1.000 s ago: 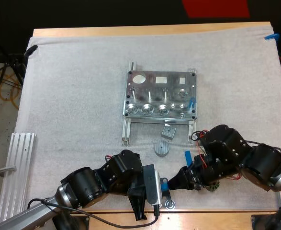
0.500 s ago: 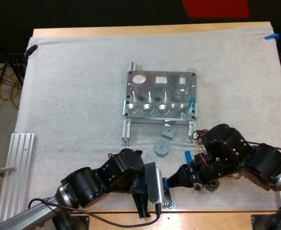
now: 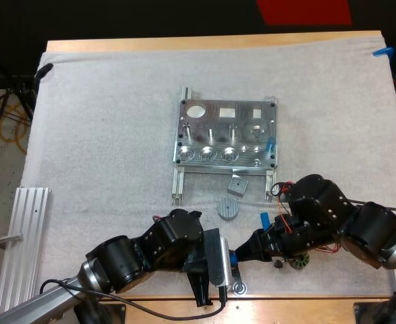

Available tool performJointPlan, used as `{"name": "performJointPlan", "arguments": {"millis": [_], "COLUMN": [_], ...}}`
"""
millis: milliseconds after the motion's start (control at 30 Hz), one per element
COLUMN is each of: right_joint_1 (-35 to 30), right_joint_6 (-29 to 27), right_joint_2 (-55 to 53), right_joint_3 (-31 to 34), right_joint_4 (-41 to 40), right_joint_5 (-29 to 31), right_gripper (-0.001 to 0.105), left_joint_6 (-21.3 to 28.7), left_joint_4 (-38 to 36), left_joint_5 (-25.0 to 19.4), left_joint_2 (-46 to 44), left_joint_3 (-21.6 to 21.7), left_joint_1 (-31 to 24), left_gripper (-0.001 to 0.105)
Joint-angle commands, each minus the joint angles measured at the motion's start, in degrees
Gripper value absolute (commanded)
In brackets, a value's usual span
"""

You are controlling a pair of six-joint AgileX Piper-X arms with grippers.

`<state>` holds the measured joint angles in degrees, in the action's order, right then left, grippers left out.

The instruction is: Load cells from right to left

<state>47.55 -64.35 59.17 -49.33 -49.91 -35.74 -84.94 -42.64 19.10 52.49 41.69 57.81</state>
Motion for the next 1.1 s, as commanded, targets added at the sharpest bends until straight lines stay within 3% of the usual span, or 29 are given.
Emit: {"name": "performJointPlan", "arguments": {"millis": [0, 367, 433, 600, 700, 1067], "right_joint_1": [0.1, 0.1, 0.1, 0.1, 0.1, 0.1], "right_joint_6": [0.3, 2.9, 2.9, 2.9, 2.9, 2.7], "right_joint_2": [0.0, 0.0, 0.0, 0.0, 0.0, 0.0], "right_joint_3": [-0.3, -0.3, -0.3, -0.3, -0.3, -0.3], "right_joint_4": [0.4, 1.2, 1.7, 1.7, 1.7, 1.7], "right_joint_5": [-0.1, -0.3, -0.3, -0.3, -0.4, -0.3], "right_gripper": [0.055, 0.055, 0.051, 0.025, 0.018, 0.017], "left_joint_6": [0.4, -0.1, -0.1, -0.1, -0.1, -0.1], "left_joint_4": [1.4, 3.6, 3.6, 3.6, 3.8, 3.9], "left_joint_5": [0.4, 0.4, 0.4, 0.4, 0.4, 0.4], "left_joint_2": [-0.2, -0.1, -0.1, -0.1, -0.1, -0.1], "left_joint_3": [0.0, -0.5, -0.5, -0.5, -0.5, -0.5], "left_joint_1": [0.0, 0.0, 0.0, 0.0, 0.0, 0.0], "left_gripper": [0.004, 0.004, 0.004, 0.004, 0.004, 0.004]}}
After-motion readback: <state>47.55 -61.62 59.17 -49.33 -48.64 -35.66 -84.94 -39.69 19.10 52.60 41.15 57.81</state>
